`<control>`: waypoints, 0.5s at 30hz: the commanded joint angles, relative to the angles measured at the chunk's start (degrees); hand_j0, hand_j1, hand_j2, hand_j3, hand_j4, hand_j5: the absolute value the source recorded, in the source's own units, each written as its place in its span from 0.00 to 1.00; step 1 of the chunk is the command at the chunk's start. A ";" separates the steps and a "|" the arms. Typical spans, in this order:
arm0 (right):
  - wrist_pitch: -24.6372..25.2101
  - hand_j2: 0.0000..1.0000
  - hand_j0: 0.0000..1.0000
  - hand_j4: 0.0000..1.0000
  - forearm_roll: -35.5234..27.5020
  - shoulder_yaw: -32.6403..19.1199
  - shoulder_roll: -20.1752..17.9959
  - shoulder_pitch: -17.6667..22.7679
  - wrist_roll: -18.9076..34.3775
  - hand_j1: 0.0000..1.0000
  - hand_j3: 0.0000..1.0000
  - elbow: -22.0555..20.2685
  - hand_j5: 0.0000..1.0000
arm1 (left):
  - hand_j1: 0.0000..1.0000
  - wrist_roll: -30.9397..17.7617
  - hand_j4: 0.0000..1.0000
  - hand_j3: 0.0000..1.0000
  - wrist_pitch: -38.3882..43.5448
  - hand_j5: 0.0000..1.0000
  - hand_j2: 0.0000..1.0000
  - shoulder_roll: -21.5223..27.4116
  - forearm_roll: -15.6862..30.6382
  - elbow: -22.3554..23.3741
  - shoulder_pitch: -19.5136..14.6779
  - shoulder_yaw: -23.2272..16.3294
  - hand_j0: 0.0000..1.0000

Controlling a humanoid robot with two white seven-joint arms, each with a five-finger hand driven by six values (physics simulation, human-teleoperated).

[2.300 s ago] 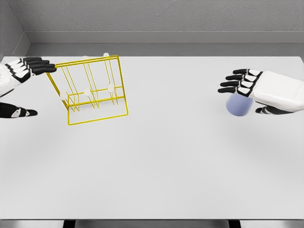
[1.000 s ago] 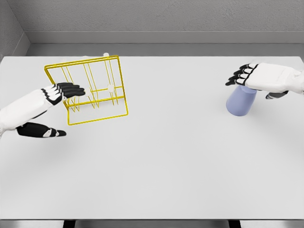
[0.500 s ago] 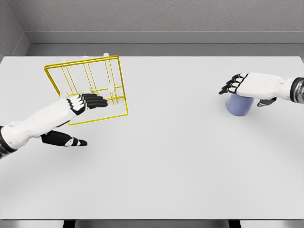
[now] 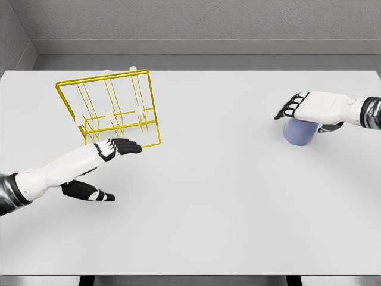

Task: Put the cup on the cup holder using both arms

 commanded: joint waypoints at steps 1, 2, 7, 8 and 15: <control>0.11 0.83 0.83 0.83 -0.12 -0.06 -0.13 0.00 0.53 0.83 0.83 -0.11 0.83 | 1.00 0.09 1.00 1.00 0.05 1.00 1.00 0.08 0.57 1.75 0.00 -1.04 1.00; 0.11 0.83 0.83 0.83 -0.12 -0.06 -0.13 0.00 0.53 0.83 0.83 -0.11 0.83 | 1.00 0.09 1.00 1.00 0.05 1.00 1.00 0.08 0.75 2.54 -0.17 -1.04 1.00; 0.11 0.78 0.78 0.78 -0.04 -0.14 -0.13 0.00 1.41 0.78 0.78 -0.20 0.78 | 1.00 0.18 1.00 1.00 0.05 1.00 1.00 -0.10 3.56 3.42 -0.35 -4.02 1.00; 0.11 0.76 0.76 0.76 -0.04 -0.23 -0.13 0.00 1.41 0.76 0.76 -0.20 0.76 | 1.00 0.18 1.00 1.00 0.05 1.00 1.00 -0.19 4.71 3.42 -0.35 -5.17 1.00; 0.11 0.68 0.68 0.68 -0.04 -0.41 -0.13 -0.35 1.50 0.68 0.68 -0.29 0.68 | 1.00 0.18 1.00 1.00 0.05 1.00 1.00 0.43 11.74 1.66 -0.62 -8.86 1.00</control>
